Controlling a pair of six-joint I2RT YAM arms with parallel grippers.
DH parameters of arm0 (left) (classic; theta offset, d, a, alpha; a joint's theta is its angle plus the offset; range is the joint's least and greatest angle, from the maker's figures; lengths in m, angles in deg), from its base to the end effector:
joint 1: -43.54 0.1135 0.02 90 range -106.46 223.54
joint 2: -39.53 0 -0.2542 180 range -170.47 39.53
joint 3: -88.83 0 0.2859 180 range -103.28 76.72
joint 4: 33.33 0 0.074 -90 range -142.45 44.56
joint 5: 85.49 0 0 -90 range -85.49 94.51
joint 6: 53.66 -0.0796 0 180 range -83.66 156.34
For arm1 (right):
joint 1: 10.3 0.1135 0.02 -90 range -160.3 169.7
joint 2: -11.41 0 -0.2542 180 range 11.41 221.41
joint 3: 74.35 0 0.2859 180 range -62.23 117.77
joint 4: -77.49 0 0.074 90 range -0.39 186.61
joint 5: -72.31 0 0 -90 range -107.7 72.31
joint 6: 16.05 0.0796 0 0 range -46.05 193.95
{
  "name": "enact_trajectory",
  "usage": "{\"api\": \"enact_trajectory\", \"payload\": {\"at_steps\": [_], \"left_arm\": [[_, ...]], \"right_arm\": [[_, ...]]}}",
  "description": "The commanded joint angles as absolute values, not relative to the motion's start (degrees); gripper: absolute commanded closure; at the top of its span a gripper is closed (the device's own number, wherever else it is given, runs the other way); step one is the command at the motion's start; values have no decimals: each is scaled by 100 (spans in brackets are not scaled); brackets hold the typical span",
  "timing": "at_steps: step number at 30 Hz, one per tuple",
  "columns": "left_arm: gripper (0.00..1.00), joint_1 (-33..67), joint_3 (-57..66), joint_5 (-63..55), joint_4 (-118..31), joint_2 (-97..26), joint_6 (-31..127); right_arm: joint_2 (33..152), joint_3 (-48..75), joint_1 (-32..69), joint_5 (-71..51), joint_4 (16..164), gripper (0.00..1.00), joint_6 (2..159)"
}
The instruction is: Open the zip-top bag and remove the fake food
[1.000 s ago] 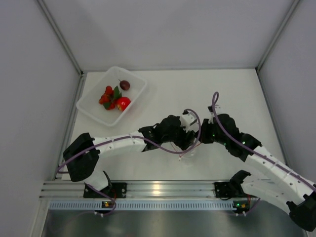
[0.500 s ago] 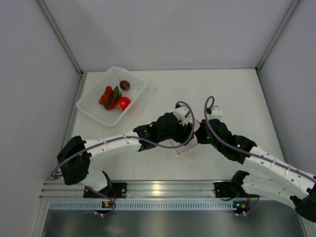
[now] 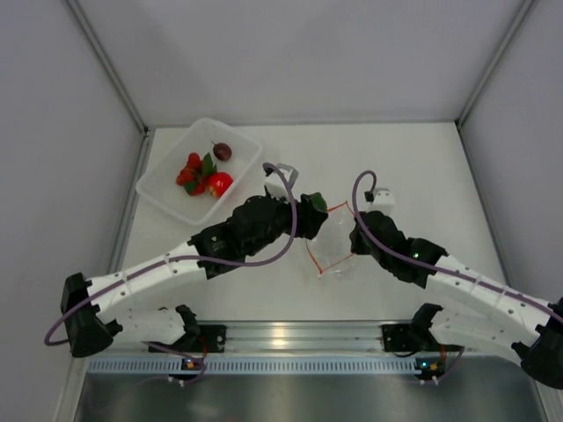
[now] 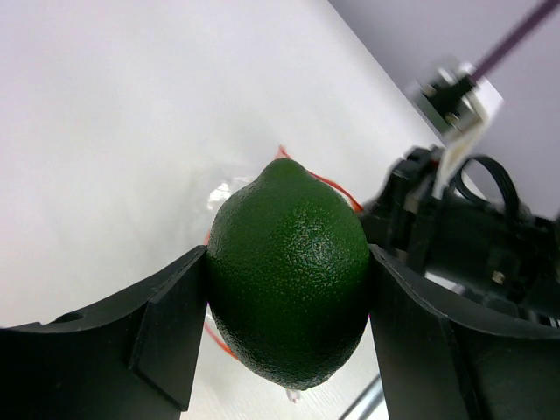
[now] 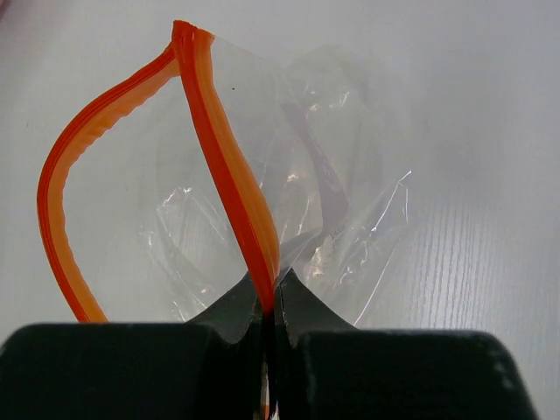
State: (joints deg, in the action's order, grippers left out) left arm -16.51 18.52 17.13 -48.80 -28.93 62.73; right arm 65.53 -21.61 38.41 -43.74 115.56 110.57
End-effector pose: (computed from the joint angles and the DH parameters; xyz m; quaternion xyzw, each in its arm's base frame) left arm 0.1947 -0.3031 0.3235 0.1611 0.7674 -0.3579 0.5070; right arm 0.2039 0.1792 0.2201 0.0029 0.8862 0.1321 0.4440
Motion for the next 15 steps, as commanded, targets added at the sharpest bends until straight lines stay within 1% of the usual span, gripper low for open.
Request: {"api": "enact_trajectory", "payload": {"at_steps": [1, 3, 5, 6, 7, 9, 10, 11, 15], "left_arm": [[100, -1439, 1774, 3200, -5307, -2534, 6437], [100, -1175, 1792, 3455, -5388, -2437, 6586], [100, -579, 1800, 3580, -5511, -2375, 6788], [100, -333, 1792, 3493, -5520, -2409, 6876], [100, 226, 1766, 3283, -5529, -2488, 6990], [100, 757, 1678, 3202, -5520, -2664, 7000], [100, 1160, 1582, 3176, -5529, -2943, 6991], [100, 1355, 1485, 3132, -5520, -3111, 6930], [100, 1901, 705, 3369, -5520, -4104, 6780]], "right_arm": [[6546, -2057, 3927, -4494, 11281, 100, 11113], [6520, -2075, 3927, -4503, 11281, 100, 11122], [6493, -2075, 3927, -4468, 11281, 100, 11122], [6458, -2075, 3927, -4442, 11281, 100, 11122], [6449, -2075, 3927, -4441, 11281, 100, 11122], [6423, -2075, 3935, -4406, 11272, 100, 11122], [6388, -2084, 3936, -4380, 11272, 100, 11130], [6370, -2084, 3927, -4362, 11272, 100, 11131], [6309, -2136, 3927, -4283, 11254, 100, 11095]]}}
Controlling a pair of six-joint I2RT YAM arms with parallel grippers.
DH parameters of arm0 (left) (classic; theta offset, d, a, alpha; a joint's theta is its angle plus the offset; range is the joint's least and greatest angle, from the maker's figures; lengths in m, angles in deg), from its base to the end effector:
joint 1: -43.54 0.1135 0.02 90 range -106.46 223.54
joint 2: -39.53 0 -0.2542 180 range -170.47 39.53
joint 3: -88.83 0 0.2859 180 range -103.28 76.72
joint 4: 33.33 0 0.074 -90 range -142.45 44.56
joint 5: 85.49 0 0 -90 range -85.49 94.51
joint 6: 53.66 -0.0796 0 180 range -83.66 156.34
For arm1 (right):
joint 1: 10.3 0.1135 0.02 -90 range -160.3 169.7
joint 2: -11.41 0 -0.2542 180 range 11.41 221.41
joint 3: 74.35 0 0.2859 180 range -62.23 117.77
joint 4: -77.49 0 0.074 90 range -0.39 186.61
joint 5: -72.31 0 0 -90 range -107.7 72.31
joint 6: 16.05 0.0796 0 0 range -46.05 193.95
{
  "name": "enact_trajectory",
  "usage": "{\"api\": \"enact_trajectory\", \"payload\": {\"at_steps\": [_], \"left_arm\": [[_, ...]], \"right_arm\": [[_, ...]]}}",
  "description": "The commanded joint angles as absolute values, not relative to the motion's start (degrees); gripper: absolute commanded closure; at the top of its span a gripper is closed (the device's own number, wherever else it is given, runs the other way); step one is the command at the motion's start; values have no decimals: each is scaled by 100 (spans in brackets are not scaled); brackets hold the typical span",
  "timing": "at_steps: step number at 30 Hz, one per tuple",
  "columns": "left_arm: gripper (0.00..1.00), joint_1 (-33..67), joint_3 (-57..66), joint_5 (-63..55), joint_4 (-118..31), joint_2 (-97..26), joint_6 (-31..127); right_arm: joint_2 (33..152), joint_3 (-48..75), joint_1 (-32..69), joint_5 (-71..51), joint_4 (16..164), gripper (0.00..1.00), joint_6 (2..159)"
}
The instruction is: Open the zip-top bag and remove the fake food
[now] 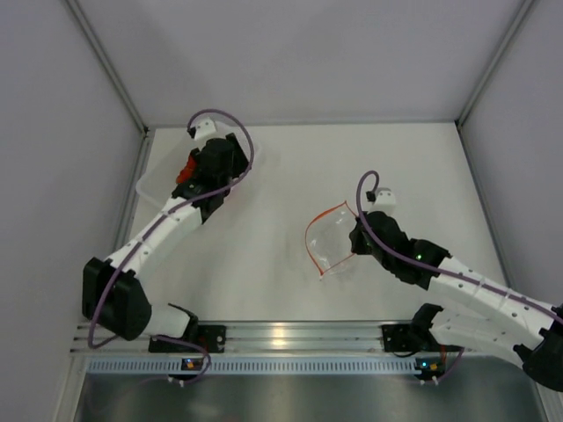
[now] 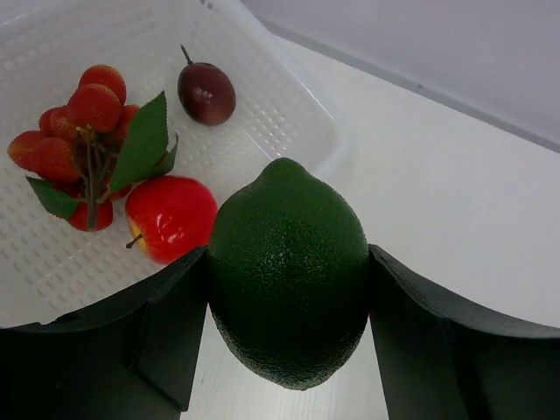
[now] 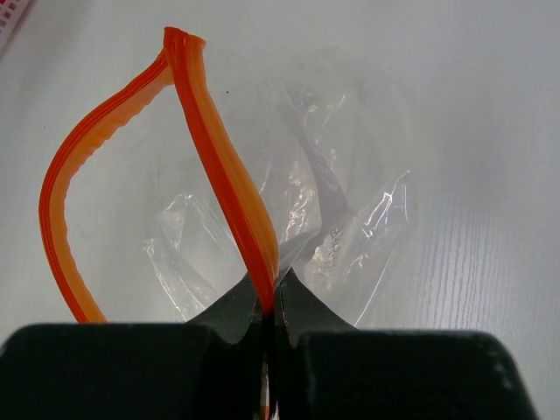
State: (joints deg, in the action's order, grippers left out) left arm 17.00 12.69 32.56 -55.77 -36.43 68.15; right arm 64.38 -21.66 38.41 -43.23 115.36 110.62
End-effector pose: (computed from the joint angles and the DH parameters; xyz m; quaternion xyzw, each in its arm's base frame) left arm 0.3547 -0.1353 0.3064 -0.1720 0.7985 -0.0879 0.5702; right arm 0.2023 0.1783 0.2250 0.0041 0.8824 0.1430 0.4482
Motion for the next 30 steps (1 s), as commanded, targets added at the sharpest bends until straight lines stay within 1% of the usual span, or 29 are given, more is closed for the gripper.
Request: {"api": "enact_trajectory", "payload": {"at_steps": [1, 5, 11, 14, 15, 16, 17, 18, 21, 22, 23, 26, 29, 30], "left_arm": [[100, 2111, 589, 3308, -5520, -4472, 6789], [100, 2578, -79, 2974, -5529, -5335, 6772], [89, 2842, -957, 2666, -5642, -6399, 6578], [71, 2939, -1135, 2569, -5661, -6725, 6578], [56, 2957, -1144, 2552, -5669, -6838, 6578], [48, 2965, -1170, 2499, -5678, -6874, 6543], [30, 2966, -1170, 2499, -5687, -6901, 6552], [22, 2966, -1170, 2490, -5687, -6901, 6561], [6, 2966, -1135, 2499, -5731, -6814, 6596], [5, 2966, -1118, 2499, -5748, -6778, 6605], [2, 2966, -1074, 2472, -5749, -6717, 6631], [2, 2966, -942, 2376, -5775, -6480, 6640], [2, 2966, -714, 2043, -5854, -6094, 6701], [2, 2966, -626, 1763, -5863, -5866, 6719]], "right_arm": [[6291, -2145, 3927, -4274, 11263, 100, 11095], [6265, -2180, 3927, -4257, 11307, 100, 11086], [6229, -2172, 3927, -4327, 11413, 100, 10981], [6203, -2128, 3892, -4371, 11457, 100, 10929], [6212, -2119, 3892, -4380, 11491, 100, 10902], [6221, -2101, 3874, -4397, 11492, 100, 10885], [6238, -2049, 3839, -4441, 11527, 100, 10832], [6264, -2005, 3830, -4459, 11553, 100, 10823], [6326, -1864, 3725, -4459, 11641, 100, 10700], [6335, -1820, 3681, -4442, 11667, 100, 10656], [6335, -1698, 3594, -4433, 11737, 100, 10569], [6370, -1365, 3374, -4450, 11965, 100, 10253], [6501, -882, 2997, -4511, 12263, 100, 9814], [6615, -740, 2865, -4512, 12335, 100, 9708]]}}
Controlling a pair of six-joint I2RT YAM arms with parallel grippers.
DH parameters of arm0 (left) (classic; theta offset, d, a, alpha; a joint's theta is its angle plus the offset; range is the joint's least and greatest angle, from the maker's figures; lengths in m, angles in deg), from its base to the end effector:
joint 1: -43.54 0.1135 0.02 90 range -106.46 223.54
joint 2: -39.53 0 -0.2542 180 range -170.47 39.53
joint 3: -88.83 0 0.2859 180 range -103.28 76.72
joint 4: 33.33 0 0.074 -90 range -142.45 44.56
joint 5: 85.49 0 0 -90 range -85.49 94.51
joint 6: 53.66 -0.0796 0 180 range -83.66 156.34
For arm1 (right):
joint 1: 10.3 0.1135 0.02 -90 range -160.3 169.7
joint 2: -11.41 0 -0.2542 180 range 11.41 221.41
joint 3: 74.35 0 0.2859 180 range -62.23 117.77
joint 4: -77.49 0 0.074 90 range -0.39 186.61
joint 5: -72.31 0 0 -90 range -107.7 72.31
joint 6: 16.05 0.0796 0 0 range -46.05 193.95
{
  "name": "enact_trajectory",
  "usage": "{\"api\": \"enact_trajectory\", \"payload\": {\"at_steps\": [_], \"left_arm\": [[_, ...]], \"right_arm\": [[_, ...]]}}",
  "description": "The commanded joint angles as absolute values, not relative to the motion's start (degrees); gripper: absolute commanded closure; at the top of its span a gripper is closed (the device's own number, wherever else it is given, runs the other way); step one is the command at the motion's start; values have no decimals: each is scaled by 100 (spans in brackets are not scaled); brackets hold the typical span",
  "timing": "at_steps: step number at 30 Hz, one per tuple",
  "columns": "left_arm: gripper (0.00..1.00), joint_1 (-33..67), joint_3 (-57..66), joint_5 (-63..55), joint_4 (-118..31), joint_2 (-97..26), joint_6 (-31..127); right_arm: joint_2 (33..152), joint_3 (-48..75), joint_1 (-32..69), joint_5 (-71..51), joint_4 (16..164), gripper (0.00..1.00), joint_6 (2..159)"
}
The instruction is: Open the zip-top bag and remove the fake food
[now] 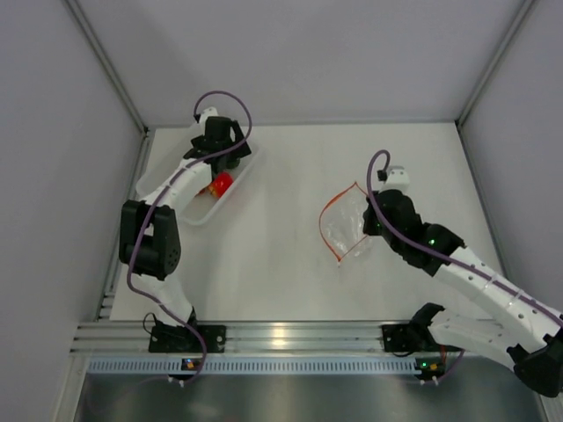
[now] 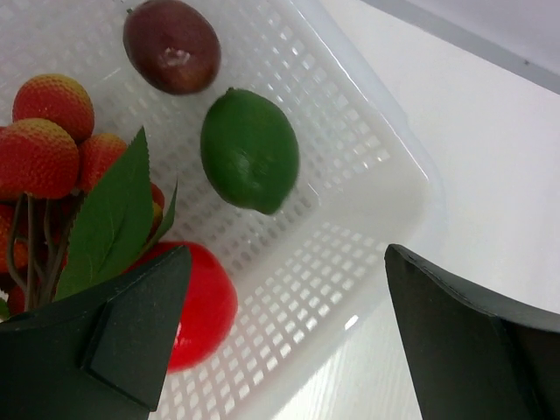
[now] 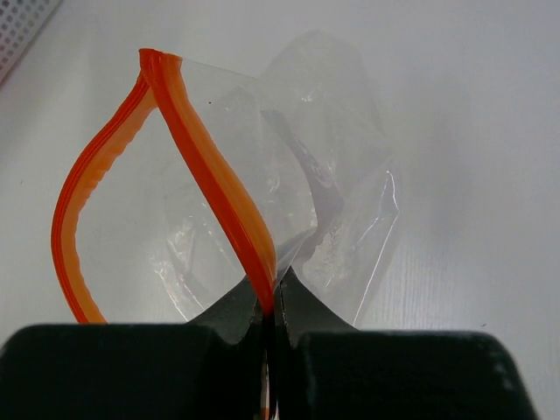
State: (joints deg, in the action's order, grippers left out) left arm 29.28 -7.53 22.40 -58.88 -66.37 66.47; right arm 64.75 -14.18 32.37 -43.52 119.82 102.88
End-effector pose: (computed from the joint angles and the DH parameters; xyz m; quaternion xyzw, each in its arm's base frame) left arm 0.4849 -0.0980 0.2245 -0.1920 0.8583 -0.0443 0.4738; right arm 0.2225 0.1580 0.2668 -0.0020 0.8725 0.0999 0.4782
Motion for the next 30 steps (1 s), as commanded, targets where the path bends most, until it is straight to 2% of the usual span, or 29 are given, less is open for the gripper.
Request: {"api": "enact_trajectory", "payload": {"at_steps": [1, 8, 10, 18, 22, 27, 30], "left_arm": [[2, 2966, -538, 1647, -5880, -5733, 6745], [2, 2965, 489, 487, -6020, -4538, 6824], [2, 2957, 692, 216, -6109, -4116, 6737], [2, 2957, 1360, 607, -7091, -2719, 6192], [2, 2957, 1510, 548, -7628, -2367, 6077], [2, 2957, 1686, 486, -8033, -1637, 5946], [2, 2957, 1677, 503, -8341, -1444, 5718]], "right_arm": [[6694, -608, 2733, -4512, 12405, 100, 9576], [7950, 279, 2047, -6293, 12433, 95, 8102], [8574, 482, 1915, -6471, 12406, 97, 7853], [10936, 1861, 1519, -7024, 12318, 94, 7158], [11870, 2687, 1536, -7236, 12651, 94, 7525], [12636, 3004, 1633, -7149, 12712, 85, 7702], [12803, 3198, 1712, -7104, 12907, 66, 7913]]}}
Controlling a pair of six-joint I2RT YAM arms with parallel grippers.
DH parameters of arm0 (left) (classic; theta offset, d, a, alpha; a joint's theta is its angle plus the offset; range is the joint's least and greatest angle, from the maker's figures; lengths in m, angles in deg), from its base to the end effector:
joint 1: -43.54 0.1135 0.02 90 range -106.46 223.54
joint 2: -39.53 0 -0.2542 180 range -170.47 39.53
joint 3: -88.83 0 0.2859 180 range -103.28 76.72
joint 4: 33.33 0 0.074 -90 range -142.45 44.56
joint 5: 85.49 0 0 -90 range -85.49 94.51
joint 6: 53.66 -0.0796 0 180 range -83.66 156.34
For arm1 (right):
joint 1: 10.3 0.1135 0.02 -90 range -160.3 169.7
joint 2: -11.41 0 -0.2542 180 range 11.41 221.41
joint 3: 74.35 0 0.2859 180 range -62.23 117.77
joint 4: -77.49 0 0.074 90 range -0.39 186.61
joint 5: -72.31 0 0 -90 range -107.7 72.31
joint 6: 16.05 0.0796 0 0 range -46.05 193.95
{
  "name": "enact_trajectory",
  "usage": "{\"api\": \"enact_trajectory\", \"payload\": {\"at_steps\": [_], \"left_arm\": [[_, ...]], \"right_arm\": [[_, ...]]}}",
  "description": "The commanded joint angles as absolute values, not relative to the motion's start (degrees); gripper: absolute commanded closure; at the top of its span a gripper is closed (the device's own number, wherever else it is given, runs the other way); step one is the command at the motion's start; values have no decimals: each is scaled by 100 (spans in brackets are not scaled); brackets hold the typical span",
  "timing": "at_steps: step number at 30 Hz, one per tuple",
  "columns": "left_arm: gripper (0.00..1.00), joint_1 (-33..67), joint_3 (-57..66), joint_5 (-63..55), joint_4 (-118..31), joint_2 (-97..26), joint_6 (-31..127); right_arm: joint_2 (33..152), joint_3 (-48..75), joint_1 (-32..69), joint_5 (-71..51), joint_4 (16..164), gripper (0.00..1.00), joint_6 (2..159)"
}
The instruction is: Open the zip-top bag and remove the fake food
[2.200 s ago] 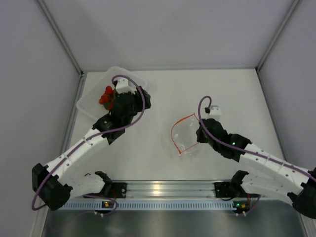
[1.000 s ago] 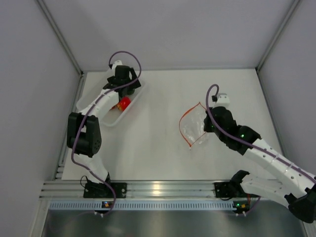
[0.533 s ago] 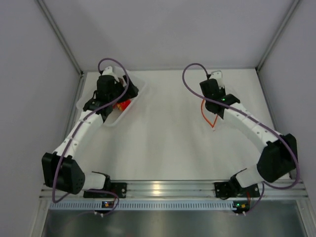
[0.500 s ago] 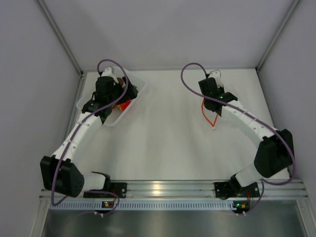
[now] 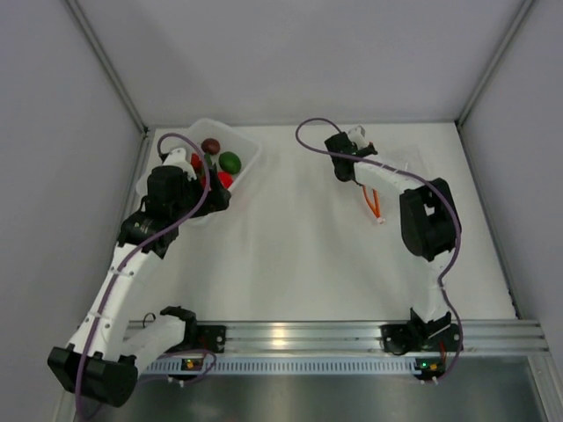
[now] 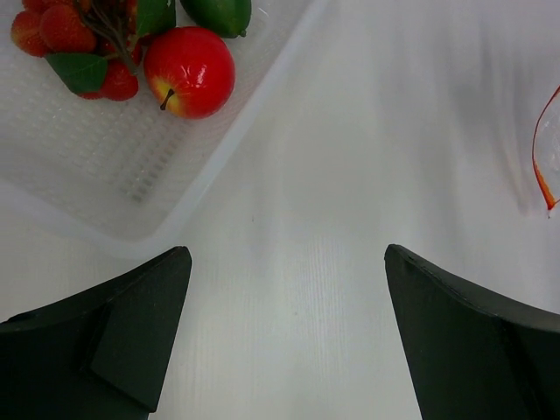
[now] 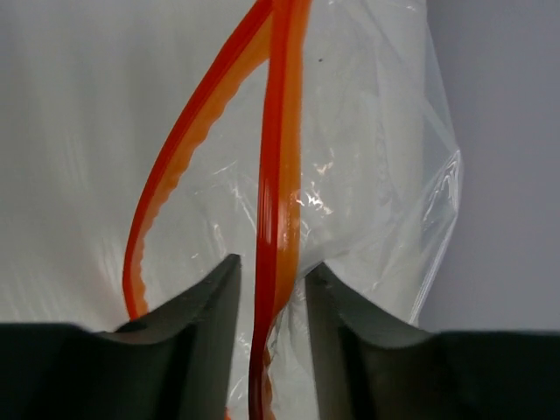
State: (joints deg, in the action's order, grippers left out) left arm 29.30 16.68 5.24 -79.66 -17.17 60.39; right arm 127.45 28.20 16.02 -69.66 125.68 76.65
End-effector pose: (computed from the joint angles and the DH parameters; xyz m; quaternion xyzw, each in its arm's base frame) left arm 0.2792 -0.0698 0.3233 -0.0775 0.8664 -0.1566 0.4679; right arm 0.4473 0.1513 0.1669 -0.0735 0.8751 -0.3562 0.3193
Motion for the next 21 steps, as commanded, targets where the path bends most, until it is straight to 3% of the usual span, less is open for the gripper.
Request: {"api": "enact_trajectory", "payload": {"at_steps": [1, 3, 6, 7, 10, 16, 21], "left_arm": [[2, 2957, 1686, 556, -8367, -1408, 5578], [2, 2957, 1809, 643, -8341, -1285, 5489], [2, 2957, 1923, 1048, -8324, -1162, 5454], [2, 2957, 1950, 1118, -8324, -1127, 5462], [2, 2957, 2116, 1478, -8236, -995, 5550], [2, 2966, 2266, 2137, -8157, -732, 5682], [2, 2966, 2266, 2332, -8148, -283, 5569]], "right_arm": [[12769, 3190, 1729, -7096, 12959, 58, 8027], [12471, 3111, 1817, -7043, 12933, 56, 8124], [11786, 2874, 1949, -6868, 12810, 41, 8239], [11593, 2769, 1975, -6798, 12793, 13, 8282], [10793, 2523, 2089, -6630, 12793, 1, 8405], [9080, 1716, 2221, -6323, 12653, 1, 8564], [7137, 783, 2257, -4918, 12187, 1, 8661]]}}
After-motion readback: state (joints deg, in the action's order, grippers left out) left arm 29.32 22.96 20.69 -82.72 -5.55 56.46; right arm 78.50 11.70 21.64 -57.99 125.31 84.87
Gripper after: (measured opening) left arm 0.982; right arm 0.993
